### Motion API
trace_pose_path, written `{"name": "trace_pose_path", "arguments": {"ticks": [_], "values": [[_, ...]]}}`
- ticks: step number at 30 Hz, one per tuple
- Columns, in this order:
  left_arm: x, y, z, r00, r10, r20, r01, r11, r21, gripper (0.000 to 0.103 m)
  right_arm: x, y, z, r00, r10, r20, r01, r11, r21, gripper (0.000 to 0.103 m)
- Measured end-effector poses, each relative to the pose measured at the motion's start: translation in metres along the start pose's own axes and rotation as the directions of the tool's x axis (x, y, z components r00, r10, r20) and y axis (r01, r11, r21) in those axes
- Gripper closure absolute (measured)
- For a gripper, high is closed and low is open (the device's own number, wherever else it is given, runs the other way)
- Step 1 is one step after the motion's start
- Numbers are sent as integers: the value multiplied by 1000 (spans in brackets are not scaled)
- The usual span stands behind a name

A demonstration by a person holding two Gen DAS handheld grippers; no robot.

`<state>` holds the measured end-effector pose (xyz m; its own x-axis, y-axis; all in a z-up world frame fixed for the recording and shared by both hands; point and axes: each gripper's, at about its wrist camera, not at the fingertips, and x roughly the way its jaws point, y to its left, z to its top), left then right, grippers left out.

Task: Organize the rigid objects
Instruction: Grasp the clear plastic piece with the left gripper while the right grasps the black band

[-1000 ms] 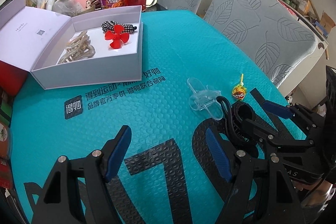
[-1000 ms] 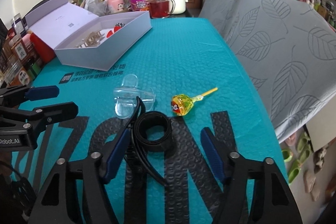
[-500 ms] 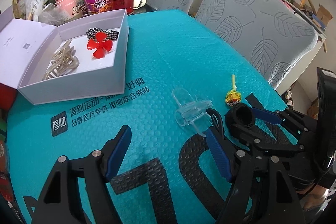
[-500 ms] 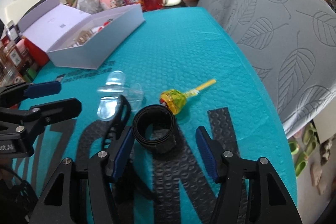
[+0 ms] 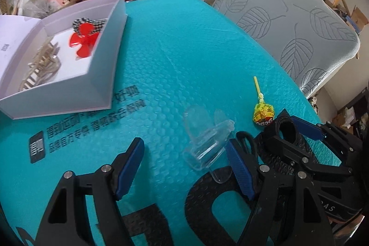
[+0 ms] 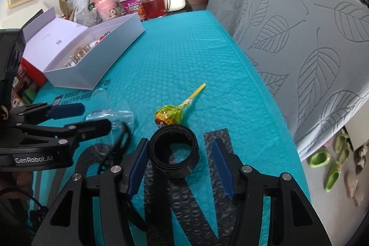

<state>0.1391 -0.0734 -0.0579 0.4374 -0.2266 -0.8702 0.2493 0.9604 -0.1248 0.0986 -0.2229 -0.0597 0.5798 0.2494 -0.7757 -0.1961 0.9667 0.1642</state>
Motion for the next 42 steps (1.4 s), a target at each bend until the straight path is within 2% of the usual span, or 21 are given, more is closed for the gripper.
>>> {"name": "trace_pose_path", "arguments": {"ticks": [4, 8, 12, 16, 18, 19, 20, 21, 36, 42], "values": [[7, -10, 3, 1000, 31, 4, -31, 999, 22, 30, 1, 1, 2, 1000, -4, -5, 4, 1000, -15, 47], [9, -12, 5, 999, 36, 17, -36, 999, 2, 30, 2, -1, 2, 1000, 1, -4, -1, 1000, -8, 46], [8, -11, 3, 999, 40, 34, -40, 999, 3, 31, 3, 0, 3, 1000, 10, -4, -10, 1000, -10, 39], [4, -12, -3, 997, 34, 65, -36, 999, 27, 58, 4, 3, 3, 1000, -4, -2, 4, 1000, -15, 38], [1, -12, -7, 997, 14, 78, -17, 999, 40, 61, 5, 4, 3, 1000, -17, -2, 17, 1000, -18, 39], [0, -11, -8, 997, 5, 79, -8, 999, 39, 61, 5, 5, 3, 1000, -24, -2, 24, 999, -23, 46], [-2, -10, -10, 997, -2, 83, -1, 999, 36, 62, 5, 7, 3, 1000, -30, -1, 30, 999, -28, 60], [-4, -8, -11, 996, -12, 87, 9, 1000, 29, 63, 6, 9, 4, 1000, -31, -2, 31, 999, -30, 62], [-36, 14, -39, 991, 1, 135, 1, 1000, -18, 70, -13, 20, -4, 998, -50, 38, 51, 999, -17, 63], [-40, 25, -49, 992, -4, 129, 9, 999, -41, 72, -17, 31, -7, 998, -46, 47, 48, 998, -32, 63]]}}
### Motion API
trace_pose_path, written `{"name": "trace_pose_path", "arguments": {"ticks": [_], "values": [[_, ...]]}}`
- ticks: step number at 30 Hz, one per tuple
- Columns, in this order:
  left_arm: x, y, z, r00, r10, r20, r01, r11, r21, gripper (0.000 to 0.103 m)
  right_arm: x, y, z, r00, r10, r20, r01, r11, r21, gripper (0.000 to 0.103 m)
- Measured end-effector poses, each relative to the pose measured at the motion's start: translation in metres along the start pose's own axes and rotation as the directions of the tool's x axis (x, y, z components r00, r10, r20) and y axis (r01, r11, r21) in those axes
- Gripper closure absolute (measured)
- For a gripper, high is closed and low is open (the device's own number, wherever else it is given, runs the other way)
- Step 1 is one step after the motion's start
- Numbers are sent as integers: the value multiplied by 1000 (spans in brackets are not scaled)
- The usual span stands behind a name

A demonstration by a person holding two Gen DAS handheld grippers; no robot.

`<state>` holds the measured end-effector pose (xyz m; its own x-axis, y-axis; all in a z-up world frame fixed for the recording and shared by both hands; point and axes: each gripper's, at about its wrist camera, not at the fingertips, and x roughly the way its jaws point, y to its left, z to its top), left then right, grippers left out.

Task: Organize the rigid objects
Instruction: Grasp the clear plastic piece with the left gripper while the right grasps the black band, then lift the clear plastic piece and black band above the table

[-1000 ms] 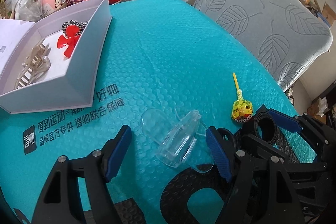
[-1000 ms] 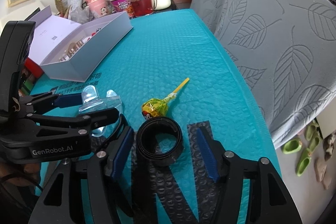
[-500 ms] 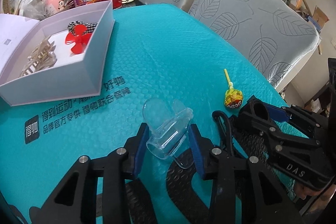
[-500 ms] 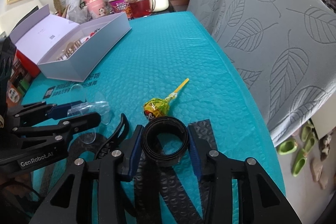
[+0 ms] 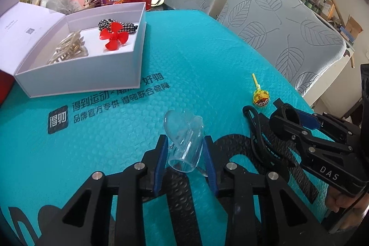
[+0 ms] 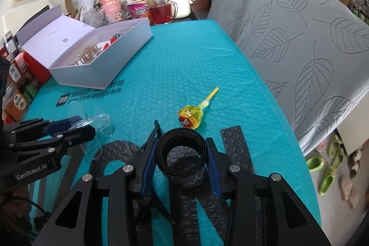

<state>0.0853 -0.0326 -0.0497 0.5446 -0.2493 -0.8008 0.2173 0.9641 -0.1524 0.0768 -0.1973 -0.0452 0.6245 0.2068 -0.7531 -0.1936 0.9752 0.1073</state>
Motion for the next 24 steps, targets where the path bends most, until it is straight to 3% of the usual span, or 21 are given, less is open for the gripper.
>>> {"name": "trace_pose_path", "arguments": {"ticks": [11, 24], "values": [[-22, 28, -21, 1000, 30, 3, -30, 999, -43, 72, -19, 21, 0, 999, 21, 35, -20, 999, -30, 63], [-43, 65, -43, 999, 37, 4, -36, 992, -124, 72, -12, 68, -6, 995, 96, 2, -95, 989, -114, 63]]}}
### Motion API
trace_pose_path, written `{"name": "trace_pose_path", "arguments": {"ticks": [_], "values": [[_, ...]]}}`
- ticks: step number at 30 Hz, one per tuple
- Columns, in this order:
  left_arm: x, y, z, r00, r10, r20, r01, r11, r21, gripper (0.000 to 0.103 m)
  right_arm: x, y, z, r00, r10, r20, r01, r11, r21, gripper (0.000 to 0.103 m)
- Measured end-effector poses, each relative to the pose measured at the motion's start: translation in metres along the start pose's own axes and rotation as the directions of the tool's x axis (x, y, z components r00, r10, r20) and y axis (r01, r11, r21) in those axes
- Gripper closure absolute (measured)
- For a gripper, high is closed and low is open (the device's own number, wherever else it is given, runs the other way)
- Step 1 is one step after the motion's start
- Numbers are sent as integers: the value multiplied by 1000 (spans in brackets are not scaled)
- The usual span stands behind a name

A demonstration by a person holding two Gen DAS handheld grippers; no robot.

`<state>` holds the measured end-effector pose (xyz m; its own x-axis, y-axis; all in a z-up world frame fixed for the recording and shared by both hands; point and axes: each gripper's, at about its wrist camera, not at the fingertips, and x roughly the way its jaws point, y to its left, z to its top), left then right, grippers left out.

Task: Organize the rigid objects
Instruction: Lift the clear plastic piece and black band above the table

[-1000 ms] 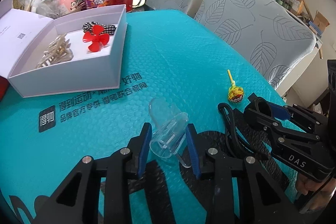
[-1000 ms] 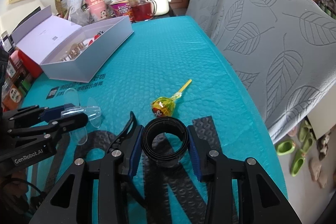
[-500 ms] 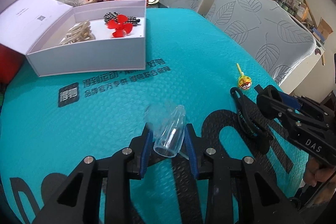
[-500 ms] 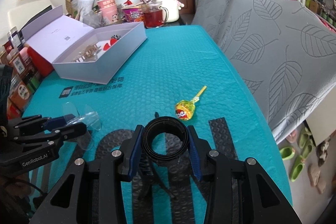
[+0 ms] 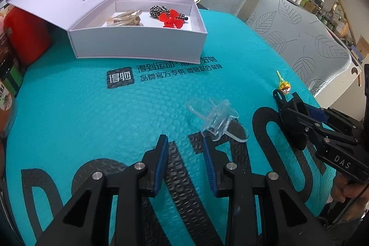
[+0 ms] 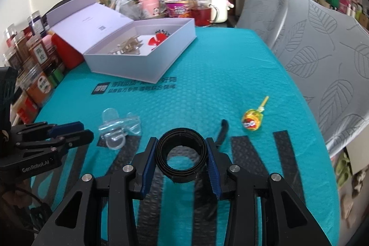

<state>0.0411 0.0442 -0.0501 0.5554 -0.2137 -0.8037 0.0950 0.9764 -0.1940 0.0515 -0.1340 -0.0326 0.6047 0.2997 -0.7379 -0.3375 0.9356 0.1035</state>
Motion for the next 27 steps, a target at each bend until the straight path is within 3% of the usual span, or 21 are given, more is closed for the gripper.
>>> {"name": "trace_pose_path", "arguments": {"ticks": [5, 9, 10, 11, 13, 23, 27], "values": [[6, 5, 0, 992, -109, -58, 108, 994, -33, 72, 5, 9, -4, 1000, 12, -28, -12, 1000, -8, 63], [10, 1, -3, 993, -92, -71, 91, 996, -9, 66, 10, 12, -8, 999, 18, -51, -18, 1000, -4, 63], [9, -1, -4, 994, -82, -68, 82, 997, 2, 55, 10, 12, -9, 998, 17, -55, -17, 1000, -3, 63], [8, -2, -4, 995, -78, -69, 79, 997, 7, 32, 11, 12, -9, 998, 15, -60, -15, 1000, 0, 63], [6, -1, -4, 995, -82, -59, 82, 997, 5, 3, 11, 10, -11, 998, 16, -62, -16, 1000, 7, 63], [6, -5, 8, 997, -68, -36, 69, 997, 20, 2, 11, 3, -10, 998, 14, -60, -13, 1000, 17, 63], [9, -12, 13, 994, -102, -33, 103, 994, 45, 2, 12, 1, -12, 998, 19, -64, -19, 1000, 13, 63]]}}
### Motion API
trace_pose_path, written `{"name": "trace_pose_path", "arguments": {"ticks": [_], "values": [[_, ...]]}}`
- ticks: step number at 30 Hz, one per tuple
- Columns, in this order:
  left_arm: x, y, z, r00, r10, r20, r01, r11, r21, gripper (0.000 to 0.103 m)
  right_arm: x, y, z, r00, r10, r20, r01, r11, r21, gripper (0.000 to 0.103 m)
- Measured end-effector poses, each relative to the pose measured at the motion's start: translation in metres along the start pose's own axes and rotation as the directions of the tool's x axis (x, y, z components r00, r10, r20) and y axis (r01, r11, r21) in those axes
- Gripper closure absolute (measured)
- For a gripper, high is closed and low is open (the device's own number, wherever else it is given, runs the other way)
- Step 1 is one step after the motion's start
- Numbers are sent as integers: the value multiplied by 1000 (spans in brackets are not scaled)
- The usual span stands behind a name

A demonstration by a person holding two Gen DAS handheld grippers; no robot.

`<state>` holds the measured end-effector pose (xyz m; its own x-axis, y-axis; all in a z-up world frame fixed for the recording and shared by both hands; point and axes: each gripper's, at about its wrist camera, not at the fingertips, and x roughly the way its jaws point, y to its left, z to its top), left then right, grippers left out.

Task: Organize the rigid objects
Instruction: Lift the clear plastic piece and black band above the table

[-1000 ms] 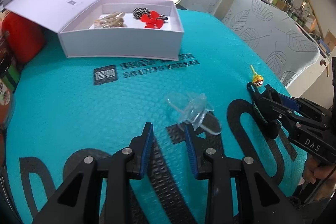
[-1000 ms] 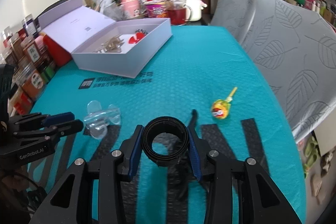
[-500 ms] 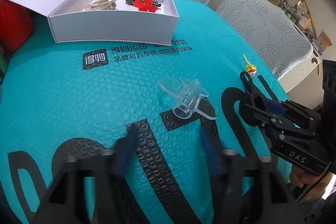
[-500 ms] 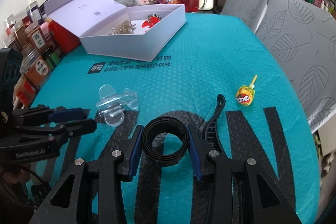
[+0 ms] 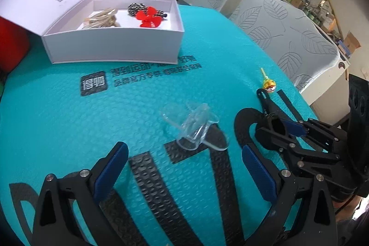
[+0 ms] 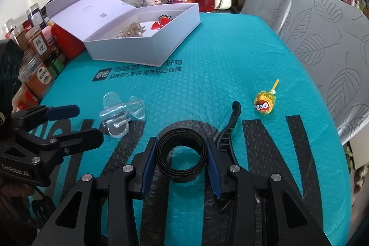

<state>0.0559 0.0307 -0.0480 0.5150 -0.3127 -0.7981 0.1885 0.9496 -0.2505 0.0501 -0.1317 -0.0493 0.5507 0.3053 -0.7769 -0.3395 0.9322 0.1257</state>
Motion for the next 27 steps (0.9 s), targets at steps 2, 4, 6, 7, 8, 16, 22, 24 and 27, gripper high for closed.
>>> {"name": "trace_pose_path", "arguments": {"ticks": [2, 4, 6, 7, 8, 16, 22, 24, 27], "values": [[2, -3, 4, 1000, -3, 2, 3, 1000, 16, 2, 0, -2, 0, 1000, 3, 1, -3, 1000, 5, 63], [6, -7, 9, 1000, -9, -2, 9, 999, 34, 2, 0, -5, 0, 1000, 5, 6, -5, 1000, 13, 63], [14, -9, 12, 1000, -3, -21, 4, 999, 43, 2, 0, -8, 0, 1000, 6, 9, -6, 1000, 18, 63], [17, -10, 13, 1000, 0, -29, 2, 999, 46, 2, 0, -8, 1, 1000, 6, 10, -6, 1000, 20, 63], [22, -11, 13, 999, 2, -38, 0, 999, 49, 2, 0, -10, 1, 1000, 7, 11, -7, 1000, 21, 63], [37, -19, 15, 998, 53, -39, -49, 994, 93, 2, 0, -17, 2, 1000, 14, 9, -14, 999, 36, 63], [36, -22, 11, 997, 71, 1, -70, 988, 140, 24, 1, -22, 2, 1000, 19, 13, -20, 999, 47, 63], [35, -25, 9, 996, 88, 18, -90, 983, 160, 37, 1, -21, 2, 1000, 17, 12, -18, 999, 48, 63], [34, -25, 8, 996, 81, 26, -84, 983, 165, 49, 1, -21, 3, 1000, 14, 12, -14, 999, 48, 63]]}}
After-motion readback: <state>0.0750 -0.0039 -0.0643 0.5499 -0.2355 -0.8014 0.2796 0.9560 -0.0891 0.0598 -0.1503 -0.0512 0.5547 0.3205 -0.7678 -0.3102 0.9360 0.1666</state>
